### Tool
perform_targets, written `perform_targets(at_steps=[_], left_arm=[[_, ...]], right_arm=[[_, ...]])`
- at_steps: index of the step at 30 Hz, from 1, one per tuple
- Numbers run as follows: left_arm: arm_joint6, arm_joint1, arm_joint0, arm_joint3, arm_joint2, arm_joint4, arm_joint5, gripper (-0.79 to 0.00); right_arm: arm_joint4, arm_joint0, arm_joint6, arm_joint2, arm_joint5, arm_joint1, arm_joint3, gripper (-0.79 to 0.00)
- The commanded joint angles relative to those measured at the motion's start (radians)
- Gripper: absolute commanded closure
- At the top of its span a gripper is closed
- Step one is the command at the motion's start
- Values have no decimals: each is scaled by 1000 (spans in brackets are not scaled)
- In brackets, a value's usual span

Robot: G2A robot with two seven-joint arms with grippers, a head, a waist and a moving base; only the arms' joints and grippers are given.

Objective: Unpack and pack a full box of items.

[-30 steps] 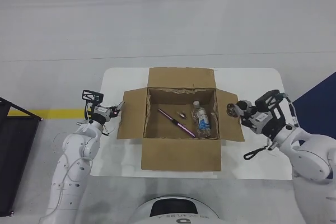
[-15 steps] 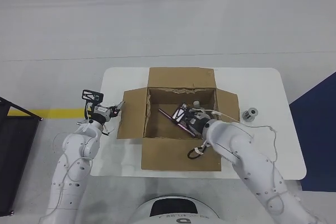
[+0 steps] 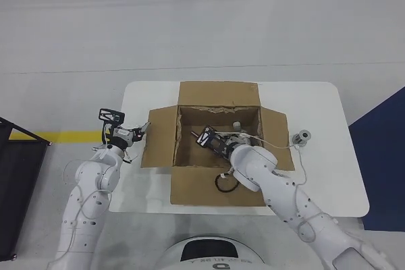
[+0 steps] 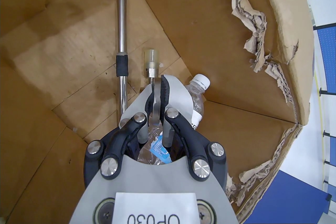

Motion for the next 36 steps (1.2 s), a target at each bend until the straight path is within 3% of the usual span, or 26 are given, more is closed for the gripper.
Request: perform_targets(at_steps=[1, 7, 10, 21, 25, 31, 36], left_arm=[[0, 0, 0, 0, 0, 0, 0, -785], [0, 0, 0, 0, 0, 0, 0, -785], [0, 0, 0, 0, 0, 0, 0, -785], [0, 0, 0, 0, 0, 0, 0, -785], [0, 0, 0, 0, 0, 0, 0, -785], [0, 0, 0, 0, 0, 0, 0, -785], [0, 0, 0, 0, 0, 0, 0, -785]], right_arm=[[4, 10, 38, -4, 1, -5, 8, 0], [17, 61, 172, -43, -18, -27, 57, -22], [41, 84, 196, -60, -23, -40, 87, -200], [97, 103, 196, -42, -24, -58, 72, -212], [139, 20, 153, 111, -16, -27, -109, -212], [199, -268, 7, 498, -7, 30, -465, -237], [345, -405, -93, 764, 38, 42, -427, -308]])
